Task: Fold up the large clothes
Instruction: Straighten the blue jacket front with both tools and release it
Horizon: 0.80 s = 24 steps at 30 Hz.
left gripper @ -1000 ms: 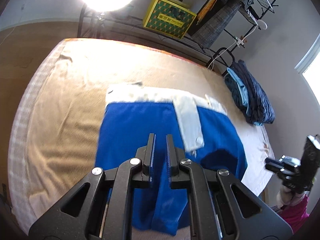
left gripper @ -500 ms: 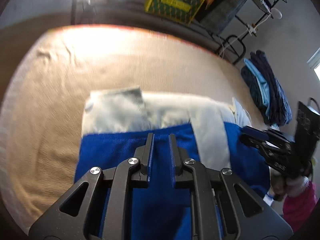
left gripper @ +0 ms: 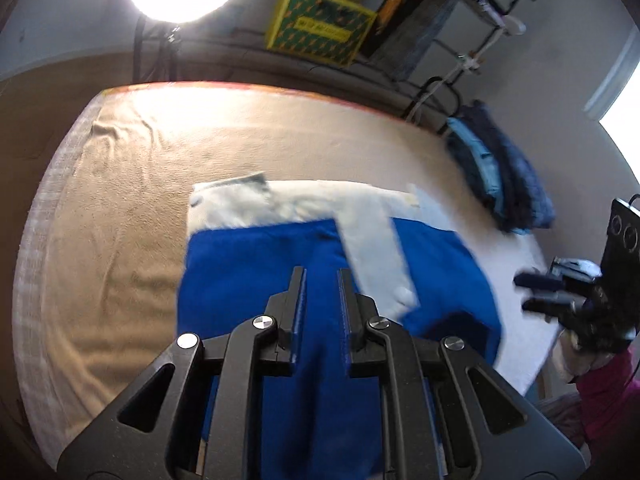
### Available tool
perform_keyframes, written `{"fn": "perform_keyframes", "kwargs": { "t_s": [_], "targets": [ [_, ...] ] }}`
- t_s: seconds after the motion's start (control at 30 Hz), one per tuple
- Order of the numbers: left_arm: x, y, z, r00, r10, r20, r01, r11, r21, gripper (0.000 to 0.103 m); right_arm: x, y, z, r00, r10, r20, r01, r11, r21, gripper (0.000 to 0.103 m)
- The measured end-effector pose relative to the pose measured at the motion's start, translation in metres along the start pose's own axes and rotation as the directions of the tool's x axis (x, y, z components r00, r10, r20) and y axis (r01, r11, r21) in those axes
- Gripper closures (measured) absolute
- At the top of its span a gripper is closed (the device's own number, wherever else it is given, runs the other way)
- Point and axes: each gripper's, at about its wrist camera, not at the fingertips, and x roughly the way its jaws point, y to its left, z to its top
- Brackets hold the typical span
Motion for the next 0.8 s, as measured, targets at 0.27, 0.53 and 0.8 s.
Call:
{"fn": "perform_keyframes", "kwargs": {
  "t_s": [0.27, 0.53, 0.8],
  "targets": [
    [0.013, -0.028, -0.038, 0.996, 0.003, -0.088, 0.005, 0.996, 0.087, 0.091, 0.028, 0.060, -0.029, 0.993, 0.054, -0.100, -0.069, 0.986, -0.153, 0.081],
    [0.033, -0.019, -0.048, 0.990, 0.078, -0.118, -0.067, 0.994, 0.088, 0.091, 0.071, -0.007, -0.019, 0.980, -0.112, -0.167, 0.123, 0.991, 0.058, 0.081],
    [0.000, -0.044, -0.054, 0.983, 0.182, -0.008, -0.179, 0.973, 0.145, 0.091, 0.039, 0.009, -0.026, 0.980, -0.162, -0.116, 0.162, 0.987, -0.007, 0.081]
  ]
}}
